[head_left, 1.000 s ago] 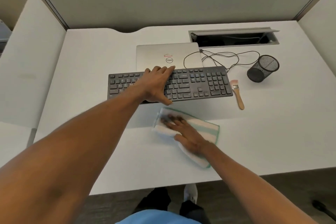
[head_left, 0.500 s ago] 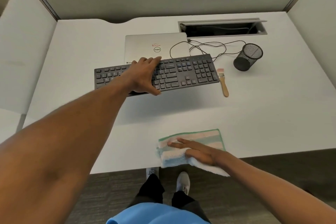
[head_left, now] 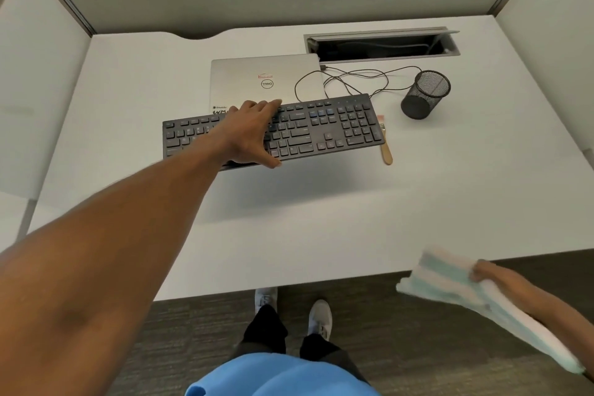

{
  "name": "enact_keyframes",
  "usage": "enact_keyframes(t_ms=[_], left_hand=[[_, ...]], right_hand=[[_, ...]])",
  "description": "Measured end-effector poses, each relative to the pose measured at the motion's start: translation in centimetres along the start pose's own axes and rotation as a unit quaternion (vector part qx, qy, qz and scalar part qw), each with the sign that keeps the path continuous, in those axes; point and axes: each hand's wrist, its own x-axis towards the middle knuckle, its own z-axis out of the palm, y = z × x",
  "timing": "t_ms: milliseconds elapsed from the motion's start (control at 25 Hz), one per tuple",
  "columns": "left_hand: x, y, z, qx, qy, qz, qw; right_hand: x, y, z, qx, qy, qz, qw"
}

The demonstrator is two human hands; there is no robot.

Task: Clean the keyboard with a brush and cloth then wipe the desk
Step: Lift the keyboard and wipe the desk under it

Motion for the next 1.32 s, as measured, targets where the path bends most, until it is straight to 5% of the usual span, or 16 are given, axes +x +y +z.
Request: enact_keyframes(t_ms=[80,160,320,440,480,600,960,1320], left_hand=[[0.0,0.1,0.0,0.0,0.003,0.004,1.0],[0.1,0.0,-0.3,-0.004,0.004,0.009,1.0],[0.5,-0.6,-1.3,-0.006,0.015,0.017,1.0],[1.0,-1.6,-2.6,-0.004,0.023,0.022,0.999],[1.2,-2.1,-3.1,-0.003,0.025,0.022,0.999],[1.9,-3.8,-4.2,-0.005,0.03,0.023,0.999],[4.2,-8.8,-5.4,-0.004,0.021,0.034,0.999],[5.0,-13.1,-3.8,-0.004,-0.003,0.056,0.998]], right_hand=[[-1.9,-1.9,0.3,0.133,0.089,0.005,0.987],[-2.2,-3.8,3.0,0.154,0.167,-0.08,0.971],[1.6,-5.6,11.1,-0.194,0.145,-0.209,0.948],[8.2,-3.6,15.8,-0.377,0.112,-0.316,0.863],[9.3,-4.5,16.7,-0.428,0.136,-0.347,0.824],[12.3,-7.2,18.5,-0.473,0.195,-0.321,0.797],[19.9,-19.5,25.4,-0.438,0.277,-0.238,0.821],[19.3,-27.7,41.3,-0.413,0.202,-0.345,0.818]])
